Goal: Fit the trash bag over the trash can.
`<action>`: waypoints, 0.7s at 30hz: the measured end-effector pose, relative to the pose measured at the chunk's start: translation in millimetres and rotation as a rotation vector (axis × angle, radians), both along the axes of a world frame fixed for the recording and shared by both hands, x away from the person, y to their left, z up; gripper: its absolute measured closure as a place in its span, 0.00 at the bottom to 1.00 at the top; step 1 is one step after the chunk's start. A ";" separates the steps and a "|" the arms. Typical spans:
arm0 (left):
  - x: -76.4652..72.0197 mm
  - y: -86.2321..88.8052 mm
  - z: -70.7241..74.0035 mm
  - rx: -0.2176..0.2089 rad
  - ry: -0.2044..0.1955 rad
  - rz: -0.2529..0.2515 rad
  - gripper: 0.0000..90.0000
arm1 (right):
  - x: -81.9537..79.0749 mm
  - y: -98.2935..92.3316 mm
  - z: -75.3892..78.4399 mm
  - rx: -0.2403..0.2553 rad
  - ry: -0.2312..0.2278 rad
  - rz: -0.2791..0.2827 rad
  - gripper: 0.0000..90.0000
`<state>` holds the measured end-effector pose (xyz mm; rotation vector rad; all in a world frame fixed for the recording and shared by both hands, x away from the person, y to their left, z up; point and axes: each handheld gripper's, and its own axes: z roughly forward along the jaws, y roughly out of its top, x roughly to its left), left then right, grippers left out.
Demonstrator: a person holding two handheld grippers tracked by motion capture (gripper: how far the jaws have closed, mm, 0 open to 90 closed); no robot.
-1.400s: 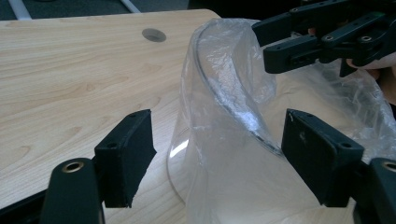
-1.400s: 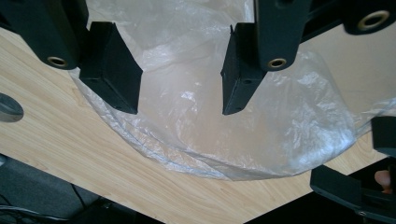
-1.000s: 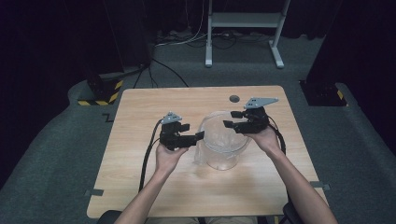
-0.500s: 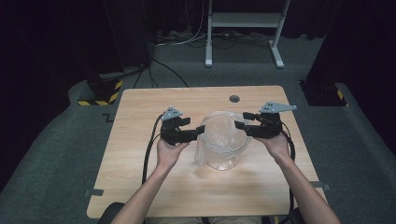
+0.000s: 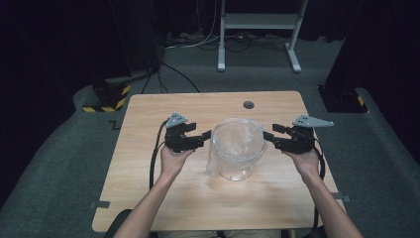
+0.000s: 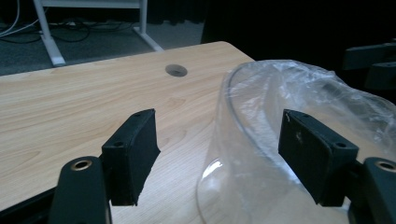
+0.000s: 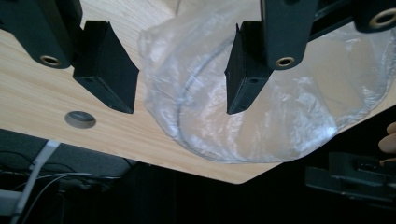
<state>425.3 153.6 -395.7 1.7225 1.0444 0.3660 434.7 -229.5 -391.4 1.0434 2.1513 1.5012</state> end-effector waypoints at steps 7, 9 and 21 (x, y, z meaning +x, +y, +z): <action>1.9 9.8 -6.1 0.009 -0.002 0.024 0.31 | -3.2 -11.4 -6.8 0.001 -0.001 -0.045 0.48; 3.1 13.2 -9.1 0.016 0.006 0.034 0.31 | -2.8 -13.5 -9.3 -0.001 0.002 -0.053 0.48; 1.7 38.0 -28.3 0.024 0.045 0.116 0.31 | 15.4 -28.8 -34.0 0.032 0.047 -0.149 0.47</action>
